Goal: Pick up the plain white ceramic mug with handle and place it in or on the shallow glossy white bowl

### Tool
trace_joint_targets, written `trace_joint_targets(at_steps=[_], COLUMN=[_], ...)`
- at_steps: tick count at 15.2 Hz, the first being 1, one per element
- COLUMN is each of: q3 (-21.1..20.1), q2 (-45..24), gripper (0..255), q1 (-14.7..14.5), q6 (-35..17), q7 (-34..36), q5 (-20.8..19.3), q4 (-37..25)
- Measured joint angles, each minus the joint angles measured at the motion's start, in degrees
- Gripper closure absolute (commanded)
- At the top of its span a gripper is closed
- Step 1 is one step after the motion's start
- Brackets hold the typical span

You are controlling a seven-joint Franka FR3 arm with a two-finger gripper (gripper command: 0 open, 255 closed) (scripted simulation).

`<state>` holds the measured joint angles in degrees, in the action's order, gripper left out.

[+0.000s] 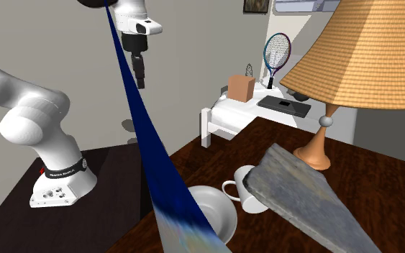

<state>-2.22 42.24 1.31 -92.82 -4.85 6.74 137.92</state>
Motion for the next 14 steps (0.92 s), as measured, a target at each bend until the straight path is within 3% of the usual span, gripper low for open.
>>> trace_joint_targets(at_steps=[3, 14], q3=[0.94, 9.81], q2=[-0.56, -8.69], gripper=[0, 0], q1=[0.62, 5.78], q6=[-1.95, -21.98], q7=[-1.19, -11.54], q5=[-0.88, -6.88], q4=[0.81, 6.50])
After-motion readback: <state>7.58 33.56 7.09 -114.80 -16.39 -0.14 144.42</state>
